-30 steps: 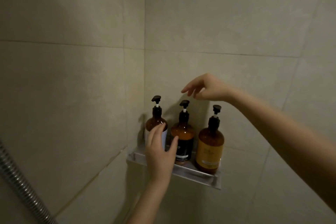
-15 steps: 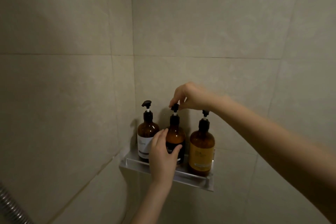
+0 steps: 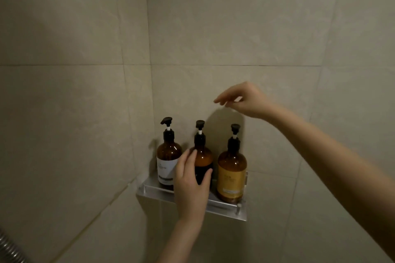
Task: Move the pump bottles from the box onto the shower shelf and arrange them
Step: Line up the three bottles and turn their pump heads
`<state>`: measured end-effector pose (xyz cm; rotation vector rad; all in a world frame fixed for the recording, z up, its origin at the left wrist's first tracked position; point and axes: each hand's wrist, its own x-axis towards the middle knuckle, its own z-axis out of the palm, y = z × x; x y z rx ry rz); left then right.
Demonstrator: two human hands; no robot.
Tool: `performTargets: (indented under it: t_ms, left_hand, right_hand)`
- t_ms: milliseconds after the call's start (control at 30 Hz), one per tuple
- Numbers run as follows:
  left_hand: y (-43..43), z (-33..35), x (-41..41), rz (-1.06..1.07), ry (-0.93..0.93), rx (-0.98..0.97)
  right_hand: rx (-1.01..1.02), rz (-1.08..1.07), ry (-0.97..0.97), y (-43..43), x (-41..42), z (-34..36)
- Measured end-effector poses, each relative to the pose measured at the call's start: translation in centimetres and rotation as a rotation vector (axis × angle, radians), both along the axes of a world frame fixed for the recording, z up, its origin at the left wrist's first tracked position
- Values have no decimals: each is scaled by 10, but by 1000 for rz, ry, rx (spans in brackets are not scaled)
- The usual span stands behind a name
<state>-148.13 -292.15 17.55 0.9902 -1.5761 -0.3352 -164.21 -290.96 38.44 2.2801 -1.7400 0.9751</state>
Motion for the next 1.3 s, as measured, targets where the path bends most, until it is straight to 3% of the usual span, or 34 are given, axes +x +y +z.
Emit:
performTargets:
  t_ms: [133, 200, 267, 333, 400, 533, 700, 867, 1300]
  left_hand:
    - [20, -3, -22, -88, -90, -95]
    - [27, -2, -30, -98, -50, -105]
    - [24, 2, -28, -30, 161, -81]
    - [10, 7, -11, 84, 410, -42]
    - [-12, 11, 13, 164, 513, 33]
    - [-55, 12, 54, 193, 316, 209]
    - [-83, 10, 67, -86, 356, 399]
    - [-92, 6, 76, -336, 462, 475]
    - [-89, 7, 76, -489, 544, 554]
  right_hand:
    - [161, 24, -217, 25, -27, -13]
    - [145, -5, -409, 30, -31, -34]
    - [73, -75, -680, 39, -30, -72]
    - [101, -150, -774, 53, -29, -118]
    - [220, -197, -764, 64, -28, -157]
    - [240, -219, -751, 67, -23, -188]
    - [260, -167, -736, 55, -14, -199]
    - [219, -171, -719, 48, -7, -206]
    - [220, -188, -753, 38, 3, -201]
